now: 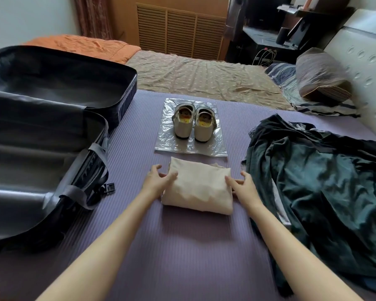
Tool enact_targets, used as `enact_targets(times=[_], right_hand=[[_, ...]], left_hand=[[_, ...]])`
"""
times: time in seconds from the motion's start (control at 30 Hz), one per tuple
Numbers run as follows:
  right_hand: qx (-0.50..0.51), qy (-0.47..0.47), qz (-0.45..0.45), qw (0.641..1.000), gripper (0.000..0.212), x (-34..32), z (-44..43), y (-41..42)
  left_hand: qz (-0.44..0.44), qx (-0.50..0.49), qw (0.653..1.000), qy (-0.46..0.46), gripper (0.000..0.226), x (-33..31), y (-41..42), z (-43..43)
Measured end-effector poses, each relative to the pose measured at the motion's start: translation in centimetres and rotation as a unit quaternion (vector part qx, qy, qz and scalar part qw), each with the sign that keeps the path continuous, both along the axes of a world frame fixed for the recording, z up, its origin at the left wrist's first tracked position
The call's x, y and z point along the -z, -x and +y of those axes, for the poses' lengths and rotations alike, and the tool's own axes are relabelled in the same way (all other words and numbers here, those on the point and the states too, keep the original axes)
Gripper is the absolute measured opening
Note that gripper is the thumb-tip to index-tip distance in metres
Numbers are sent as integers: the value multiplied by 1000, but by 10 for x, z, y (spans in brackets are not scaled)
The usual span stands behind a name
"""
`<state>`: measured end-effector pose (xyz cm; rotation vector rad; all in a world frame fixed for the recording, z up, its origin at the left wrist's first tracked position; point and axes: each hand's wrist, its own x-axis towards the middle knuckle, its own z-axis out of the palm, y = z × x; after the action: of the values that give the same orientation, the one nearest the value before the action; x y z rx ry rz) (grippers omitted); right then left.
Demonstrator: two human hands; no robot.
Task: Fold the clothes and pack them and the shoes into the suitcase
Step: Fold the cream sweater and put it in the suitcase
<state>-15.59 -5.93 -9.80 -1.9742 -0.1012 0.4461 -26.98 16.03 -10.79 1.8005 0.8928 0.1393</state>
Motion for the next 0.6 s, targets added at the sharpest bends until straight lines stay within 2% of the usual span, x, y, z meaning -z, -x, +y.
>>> enact_targets(times=[0.07,0.2,0.27,0.4,0.47,0.6], right_hand=[[7,-38,-1,999,77,6,-6,4],[7,-38,-39,998,67,9,-4,15],[16,-35,-65,997,61,12,-1,17],[62,-55,-107,991,50,9,7,17],[72,-31,-133,988,45,13,10,18],[81,18,-121,989,46,20,9,23]], left_hand=[[-45,-10,998,-36,66,-1,4,-6],[-68,-6,989,-135,69,-3,14,-19],[-50,-1,990,-135,66,-2,17,-23],[-69,-19,988,-135,67,-4,18,-28],[-51,-17,987,-151,68,-1,20,-28],[-19,-20,987,-159,64,3,23,-34]])
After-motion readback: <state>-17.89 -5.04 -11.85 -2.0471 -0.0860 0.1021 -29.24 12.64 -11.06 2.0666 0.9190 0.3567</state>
